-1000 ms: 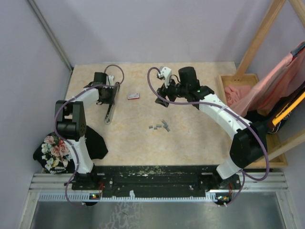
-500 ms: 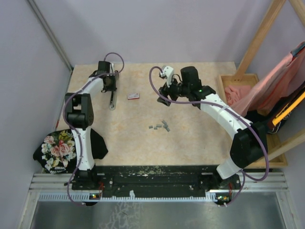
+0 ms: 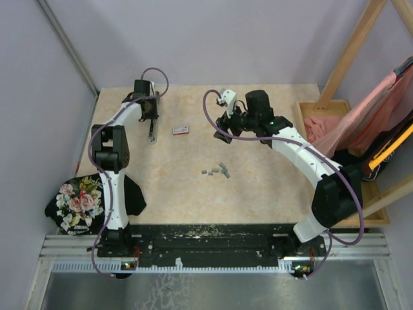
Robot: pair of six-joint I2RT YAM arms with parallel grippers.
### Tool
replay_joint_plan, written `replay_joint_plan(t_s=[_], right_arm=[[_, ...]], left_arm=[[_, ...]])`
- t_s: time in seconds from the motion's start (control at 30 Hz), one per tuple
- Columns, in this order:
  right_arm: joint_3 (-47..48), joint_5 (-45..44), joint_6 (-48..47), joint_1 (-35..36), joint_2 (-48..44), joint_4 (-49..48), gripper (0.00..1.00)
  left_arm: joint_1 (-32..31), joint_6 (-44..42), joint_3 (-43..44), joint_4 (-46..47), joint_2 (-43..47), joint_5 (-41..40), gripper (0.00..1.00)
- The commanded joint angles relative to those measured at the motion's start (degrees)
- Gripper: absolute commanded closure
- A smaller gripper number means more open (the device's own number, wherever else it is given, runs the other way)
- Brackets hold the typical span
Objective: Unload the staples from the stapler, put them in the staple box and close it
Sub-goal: Move the stapler to the center of the board.
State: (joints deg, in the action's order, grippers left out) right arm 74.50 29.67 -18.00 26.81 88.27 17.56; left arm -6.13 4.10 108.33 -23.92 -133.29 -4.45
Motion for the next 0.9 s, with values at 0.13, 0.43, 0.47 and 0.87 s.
replay_joint_plan(t_s=[0.13, 0.43, 0.47, 0.87], right_arm=[[0.2, 0.5, -0.7, -0.5, -2.6, -2.6, 0.36], [0.2, 0.5, -0.7, -0.5, -2.6, -2.7, 0.36], [0.2, 0.5, -0.7, -0.5, -2.6, -2.6, 0.36], [0.1, -1.7, -0.9, -0.6, -2.7, -2.7, 0.14]], left_arm=[[-0.3, -1.4, 2.3, -0.5, -4.6, -1.0, 0.95], [-0.4, -1.1, 2.7, 0.3, -5.0, -0.6, 0.94], [-0.4, -1.1, 2.7, 0.3, -5.1, -0.8, 0.94], [-0.4, -1.3, 0.1, -0.5, 1.0, 2.0, 0.49]])
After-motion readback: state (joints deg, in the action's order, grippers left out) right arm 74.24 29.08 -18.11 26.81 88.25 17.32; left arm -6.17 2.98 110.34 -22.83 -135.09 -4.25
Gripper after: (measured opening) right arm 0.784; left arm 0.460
